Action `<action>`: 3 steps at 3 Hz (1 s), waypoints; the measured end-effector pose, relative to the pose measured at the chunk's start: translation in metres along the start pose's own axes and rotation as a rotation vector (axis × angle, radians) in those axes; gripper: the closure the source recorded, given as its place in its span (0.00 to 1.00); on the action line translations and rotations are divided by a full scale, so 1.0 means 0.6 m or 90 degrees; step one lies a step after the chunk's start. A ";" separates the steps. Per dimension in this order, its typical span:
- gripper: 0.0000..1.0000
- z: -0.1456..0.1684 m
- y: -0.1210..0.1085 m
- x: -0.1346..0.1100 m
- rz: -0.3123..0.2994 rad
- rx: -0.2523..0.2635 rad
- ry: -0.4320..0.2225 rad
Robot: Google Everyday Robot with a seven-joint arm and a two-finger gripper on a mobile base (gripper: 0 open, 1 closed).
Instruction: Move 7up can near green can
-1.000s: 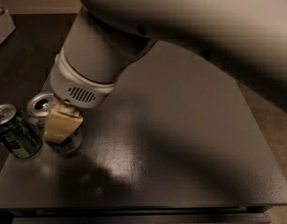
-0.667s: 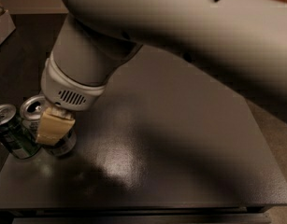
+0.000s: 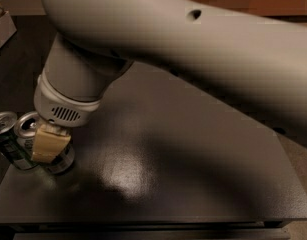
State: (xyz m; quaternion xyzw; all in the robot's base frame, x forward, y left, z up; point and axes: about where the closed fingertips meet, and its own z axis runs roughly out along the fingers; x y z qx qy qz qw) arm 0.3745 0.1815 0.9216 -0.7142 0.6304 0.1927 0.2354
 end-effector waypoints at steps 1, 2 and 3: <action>0.82 0.017 0.003 0.003 0.000 -0.010 0.005; 0.59 0.031 0.005 0.008 0.002 -0.016 0.007; 0.36 0.029 0.007 0.004 -0.001 -0.014 0.007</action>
Offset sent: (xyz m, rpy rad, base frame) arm 0.0022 0.0071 -0.0325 -0.0179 0.0441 0.0072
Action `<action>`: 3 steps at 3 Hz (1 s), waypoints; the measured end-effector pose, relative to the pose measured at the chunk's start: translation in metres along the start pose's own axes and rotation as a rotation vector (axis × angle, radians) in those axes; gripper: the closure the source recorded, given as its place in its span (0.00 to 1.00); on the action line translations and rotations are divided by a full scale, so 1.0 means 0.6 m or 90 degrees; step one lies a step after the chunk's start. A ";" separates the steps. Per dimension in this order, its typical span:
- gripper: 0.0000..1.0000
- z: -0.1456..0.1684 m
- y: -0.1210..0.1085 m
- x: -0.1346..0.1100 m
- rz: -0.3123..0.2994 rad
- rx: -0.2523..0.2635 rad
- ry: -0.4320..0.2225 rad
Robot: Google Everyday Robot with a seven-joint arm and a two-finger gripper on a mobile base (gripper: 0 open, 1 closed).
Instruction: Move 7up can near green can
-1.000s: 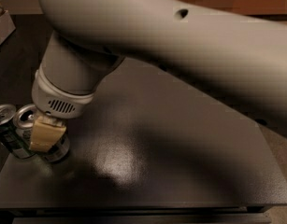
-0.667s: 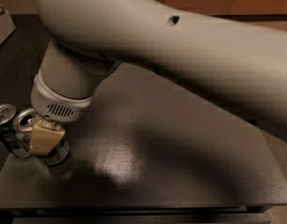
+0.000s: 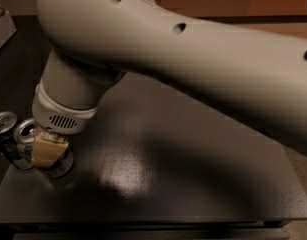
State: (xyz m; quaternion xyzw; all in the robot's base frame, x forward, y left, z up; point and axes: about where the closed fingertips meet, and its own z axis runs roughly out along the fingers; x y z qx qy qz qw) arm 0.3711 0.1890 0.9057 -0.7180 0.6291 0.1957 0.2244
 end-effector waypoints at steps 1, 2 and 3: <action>0.12 -0.002 0.003 -0.003 -0.003 0.002 0.000; 0.00 -0.003 0.005 -0.007 -0.006 0.003 0.000; 0.00 -0.003 0.005 -0.007 -0.006 0.003 0.000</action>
Offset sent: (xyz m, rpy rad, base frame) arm -0.0016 0.0009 0.0017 0.0001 -0.0046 0.0024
